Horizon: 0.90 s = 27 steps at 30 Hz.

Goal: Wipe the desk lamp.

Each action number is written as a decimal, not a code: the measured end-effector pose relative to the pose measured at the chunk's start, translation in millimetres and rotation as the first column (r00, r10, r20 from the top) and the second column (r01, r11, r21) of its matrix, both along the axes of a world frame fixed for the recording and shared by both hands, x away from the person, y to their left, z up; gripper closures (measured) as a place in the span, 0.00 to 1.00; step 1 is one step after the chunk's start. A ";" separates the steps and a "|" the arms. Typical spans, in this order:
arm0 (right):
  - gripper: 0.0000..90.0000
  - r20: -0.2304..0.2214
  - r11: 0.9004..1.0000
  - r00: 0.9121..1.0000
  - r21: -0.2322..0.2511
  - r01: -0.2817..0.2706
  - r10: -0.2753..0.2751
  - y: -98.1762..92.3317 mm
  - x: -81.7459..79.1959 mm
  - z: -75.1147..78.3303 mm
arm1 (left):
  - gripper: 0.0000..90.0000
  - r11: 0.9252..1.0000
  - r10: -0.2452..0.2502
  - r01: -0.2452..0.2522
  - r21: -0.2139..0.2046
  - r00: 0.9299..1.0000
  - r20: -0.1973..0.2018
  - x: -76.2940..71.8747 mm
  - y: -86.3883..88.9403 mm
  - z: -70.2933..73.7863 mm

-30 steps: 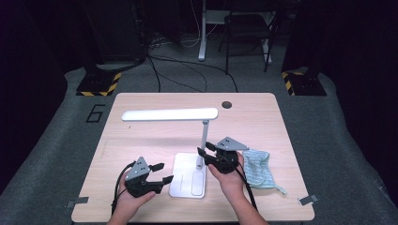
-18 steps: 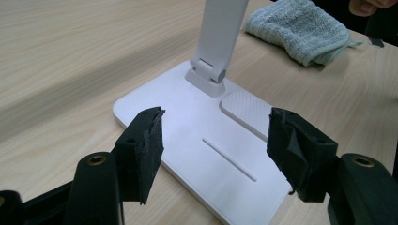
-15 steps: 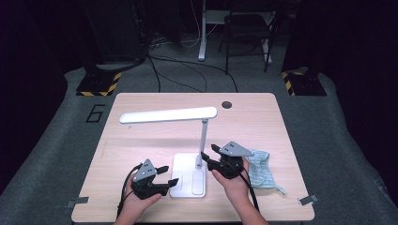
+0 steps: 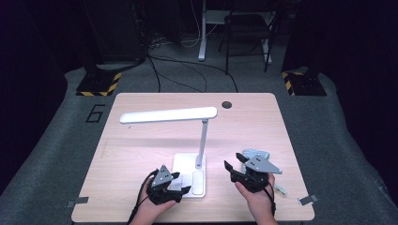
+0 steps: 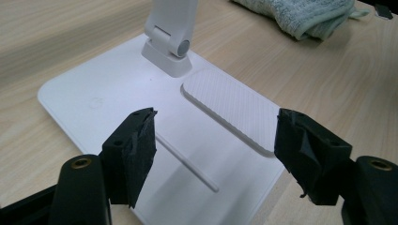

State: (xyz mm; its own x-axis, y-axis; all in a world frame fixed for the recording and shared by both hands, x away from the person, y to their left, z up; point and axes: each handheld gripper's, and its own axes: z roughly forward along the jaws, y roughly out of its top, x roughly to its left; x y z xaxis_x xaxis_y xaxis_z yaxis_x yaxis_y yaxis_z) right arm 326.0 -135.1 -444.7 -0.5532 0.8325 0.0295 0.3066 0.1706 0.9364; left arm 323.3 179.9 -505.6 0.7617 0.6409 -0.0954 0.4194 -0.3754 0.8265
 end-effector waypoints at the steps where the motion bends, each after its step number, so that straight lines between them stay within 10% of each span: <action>1: 0.49 -0.001 1.000 1.000 -0.002 0.015 -0.015 -4.5 -1.1 -2.3 | 0.32 1.000 0.001 -0.001 0.004 1.000 -0.001 0.6 -1.4 -1.4; 18: 0.40 -0.021 0.974 0.974 -0.030 0.225 -0.226 -62.2 -3.7 -38.1 | 0.31 1.000 0.011 -0.011 0.008 0.999 -0.039 1.8 -13.0 -11.8; 27: 0.31 -0.139 0.963 0.957 -0.129 0.236 -0.253 -63.3 18.5 -63.0 | 0.31 1.000 0.024 -0.024 0.006 1.000 -0.013 2.6 -11.1 -16.1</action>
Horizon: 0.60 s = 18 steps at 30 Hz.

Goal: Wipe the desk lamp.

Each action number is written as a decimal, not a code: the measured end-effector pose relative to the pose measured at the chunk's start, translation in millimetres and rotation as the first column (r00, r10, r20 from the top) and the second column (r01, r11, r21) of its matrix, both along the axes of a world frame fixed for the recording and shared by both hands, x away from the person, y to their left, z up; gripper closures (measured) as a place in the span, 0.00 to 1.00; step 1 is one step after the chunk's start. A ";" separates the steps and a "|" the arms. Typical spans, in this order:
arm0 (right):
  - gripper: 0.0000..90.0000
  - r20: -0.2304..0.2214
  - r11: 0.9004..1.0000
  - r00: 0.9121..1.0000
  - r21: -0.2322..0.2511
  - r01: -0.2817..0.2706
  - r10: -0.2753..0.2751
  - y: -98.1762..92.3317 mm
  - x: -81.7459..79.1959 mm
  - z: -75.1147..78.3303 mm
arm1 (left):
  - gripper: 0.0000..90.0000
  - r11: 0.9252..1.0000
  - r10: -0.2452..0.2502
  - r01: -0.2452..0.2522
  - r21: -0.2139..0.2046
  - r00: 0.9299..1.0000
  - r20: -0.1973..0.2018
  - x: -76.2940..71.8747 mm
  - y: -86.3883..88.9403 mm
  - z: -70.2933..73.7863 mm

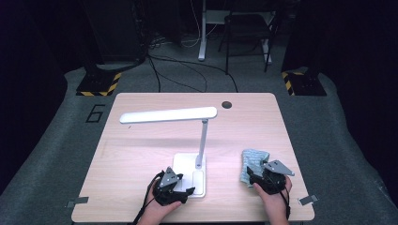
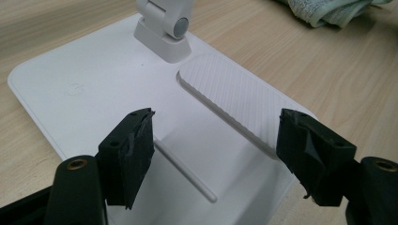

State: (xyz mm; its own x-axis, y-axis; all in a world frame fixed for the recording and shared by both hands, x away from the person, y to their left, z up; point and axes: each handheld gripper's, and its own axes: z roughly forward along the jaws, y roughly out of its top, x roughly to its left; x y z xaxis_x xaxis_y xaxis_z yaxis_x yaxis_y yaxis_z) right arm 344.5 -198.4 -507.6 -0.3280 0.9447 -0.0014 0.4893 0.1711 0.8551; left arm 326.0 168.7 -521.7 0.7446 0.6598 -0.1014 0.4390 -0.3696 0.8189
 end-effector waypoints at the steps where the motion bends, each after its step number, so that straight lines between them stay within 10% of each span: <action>1: 0.31 -0.012 1.000 1.000 -0.013 0.005 -0.005 0.0 1.2 -2.2 | 0.31 1.000 0.002 -0.002 -0.002 1.000 0.002 -0.1 0.0 -0.3; 11: 0.38 -0.097 0.999 0.995 -0.040 0.006 -0.010 2.6 10.9 -15.1 | 0.31 1.000 0.000 0.000 -0.010 1.000 0.012 -0.7 0.2 -1.8; 18: 0.61 -0.104 0.997 0.994 -0.067 -0.044 0.037 4.8 10.4 -15.0 | 0.31 1.000 -0.007 0.007 -0.016 1.000 0.015 -1.5 1.4 -2.7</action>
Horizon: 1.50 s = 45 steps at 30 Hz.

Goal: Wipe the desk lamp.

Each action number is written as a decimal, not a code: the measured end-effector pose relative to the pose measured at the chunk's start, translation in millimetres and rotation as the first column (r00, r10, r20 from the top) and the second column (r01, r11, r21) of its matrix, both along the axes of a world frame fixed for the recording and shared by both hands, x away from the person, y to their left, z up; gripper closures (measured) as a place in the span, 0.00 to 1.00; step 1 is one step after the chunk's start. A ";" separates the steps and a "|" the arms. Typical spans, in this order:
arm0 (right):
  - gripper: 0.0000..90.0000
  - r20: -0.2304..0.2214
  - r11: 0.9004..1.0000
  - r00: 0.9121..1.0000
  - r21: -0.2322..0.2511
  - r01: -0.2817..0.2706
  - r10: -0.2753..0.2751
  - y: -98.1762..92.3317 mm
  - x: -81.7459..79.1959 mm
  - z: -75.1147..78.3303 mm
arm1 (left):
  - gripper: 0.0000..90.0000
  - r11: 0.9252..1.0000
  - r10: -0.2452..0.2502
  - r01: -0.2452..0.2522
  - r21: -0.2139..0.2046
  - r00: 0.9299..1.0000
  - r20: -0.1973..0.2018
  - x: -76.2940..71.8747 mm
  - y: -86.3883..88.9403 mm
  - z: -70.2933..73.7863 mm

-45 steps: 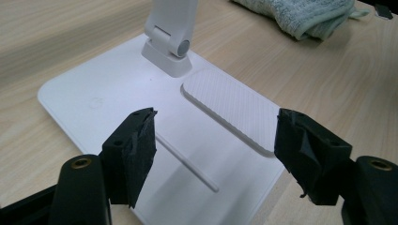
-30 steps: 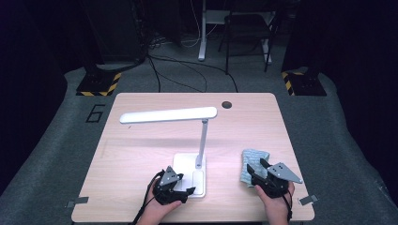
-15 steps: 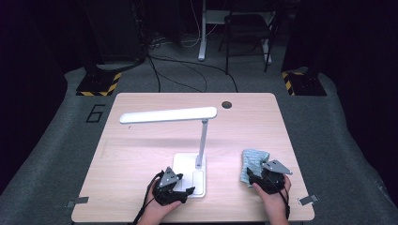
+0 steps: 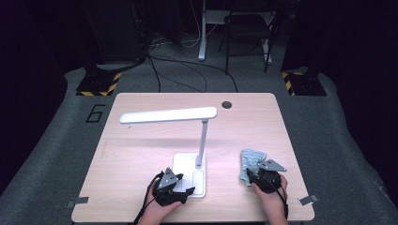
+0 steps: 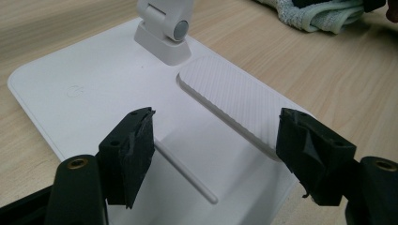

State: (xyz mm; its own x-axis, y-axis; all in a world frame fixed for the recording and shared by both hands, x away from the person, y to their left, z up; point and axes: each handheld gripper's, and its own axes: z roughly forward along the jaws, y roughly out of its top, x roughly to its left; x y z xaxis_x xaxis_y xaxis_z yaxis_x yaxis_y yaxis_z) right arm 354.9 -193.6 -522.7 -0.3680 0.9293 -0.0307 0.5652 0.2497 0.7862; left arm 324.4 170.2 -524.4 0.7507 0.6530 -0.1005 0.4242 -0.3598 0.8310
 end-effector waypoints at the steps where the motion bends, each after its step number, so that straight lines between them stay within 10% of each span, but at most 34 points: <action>1: 0.64 -0.001 1.000 1.000 -0.003 -0.005 0.005 0.3 0.0 0.5 | 0.31 1.000 -0.001 0.001 0.002 1.000 0.002 0.1 0.2 0.0; 9: 0.74 -0.010 0.997 0.998 0.060 -0.058 0.058 15.7 -3.6 9.5 | 0.31 1.000 0.005 -0.005 -0.007 1.000 0.016 -0.1 -0.1 -1.3; 17: 0.73 0.022 0.983 0.987 0.090 -0.161 0.160 72.1 -6.8 23.3 | 0.31 1.000 0.005 -0.005 -0.007 1.000 0.016 0.0 0.0 -1.3; 26: 0.72 -0.032 0.979 0.979 -0.019 -0.201 0.200 125.2 7.8 7.9 | 0.31 1.000 0.004 -0.004 -0.018 1.000 0.000 -0.5 -0.2 -1.2; 45: 0.73 -0.045 0.953 0.952 0.012 -0.303 0.303 124.6 -37.1 9.0 | 0.31 1.000 0.016 -0.016 -0.010 1.000 0.020 -0.6 -1.0 -1.6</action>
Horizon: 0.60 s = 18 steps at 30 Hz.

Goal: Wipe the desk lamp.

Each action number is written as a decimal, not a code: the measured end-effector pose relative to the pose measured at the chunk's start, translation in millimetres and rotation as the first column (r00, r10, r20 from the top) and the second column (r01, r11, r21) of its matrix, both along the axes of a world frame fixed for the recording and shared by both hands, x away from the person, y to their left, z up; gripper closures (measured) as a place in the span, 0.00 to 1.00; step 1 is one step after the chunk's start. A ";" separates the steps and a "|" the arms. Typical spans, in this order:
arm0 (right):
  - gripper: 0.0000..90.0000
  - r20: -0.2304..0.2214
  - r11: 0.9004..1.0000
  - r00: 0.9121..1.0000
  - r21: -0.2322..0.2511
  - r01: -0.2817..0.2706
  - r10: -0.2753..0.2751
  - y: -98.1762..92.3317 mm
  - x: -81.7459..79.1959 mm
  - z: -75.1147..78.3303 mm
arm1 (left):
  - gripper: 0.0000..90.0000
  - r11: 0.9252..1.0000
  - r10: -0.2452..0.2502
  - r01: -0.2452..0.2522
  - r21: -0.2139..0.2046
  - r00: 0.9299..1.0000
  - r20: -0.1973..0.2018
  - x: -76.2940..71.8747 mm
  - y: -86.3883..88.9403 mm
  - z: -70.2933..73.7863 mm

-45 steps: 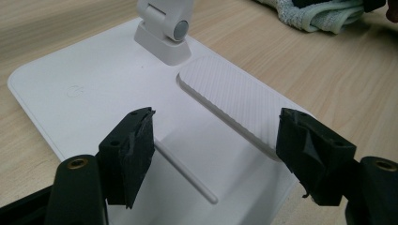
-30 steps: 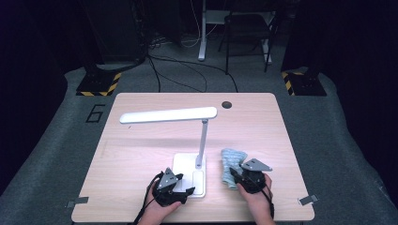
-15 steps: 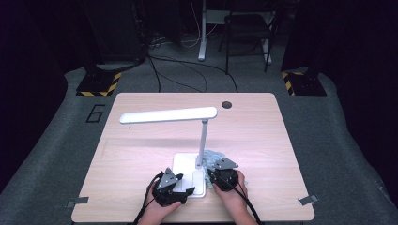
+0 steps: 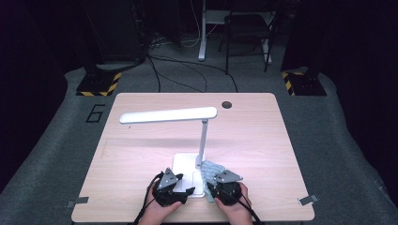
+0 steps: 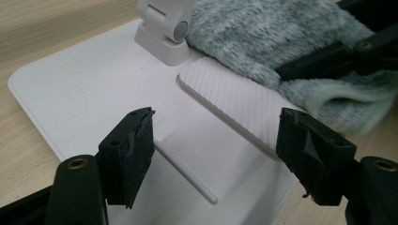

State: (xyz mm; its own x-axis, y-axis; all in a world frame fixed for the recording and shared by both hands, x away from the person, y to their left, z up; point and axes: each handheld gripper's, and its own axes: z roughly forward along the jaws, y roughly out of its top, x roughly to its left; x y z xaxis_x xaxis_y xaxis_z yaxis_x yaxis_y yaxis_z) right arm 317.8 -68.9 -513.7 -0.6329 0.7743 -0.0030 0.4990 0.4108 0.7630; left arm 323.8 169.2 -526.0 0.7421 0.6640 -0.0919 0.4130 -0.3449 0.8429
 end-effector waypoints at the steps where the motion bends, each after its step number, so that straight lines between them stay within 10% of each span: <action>1: 0.73 0.004 1.000 1.000 0.003 -0.006 0.006 -0.7 -5.5 -0.7 | 0.31 1.000 0.002 -0.002 -0.001 1.000 0.000 0.0 -0.1 0.0; 9: 0.72 -0.008 0.999 1.000 0.050 -0.018 0.018 -1.2 -34.3 -1.9 | 0.32 1.000 0.009 -0.009 -0.008 1.000 -0.004 -0.2 -0.3 -0.2; 18: 0.71 -0.007 0.999 1.000 0.049 0.006 -0.006 0.0 -17.6 -5.4 | 0.32 1.000 0.009 -0.009 -0.009 1.000 -0.004 -0.1 -0.2 -0.3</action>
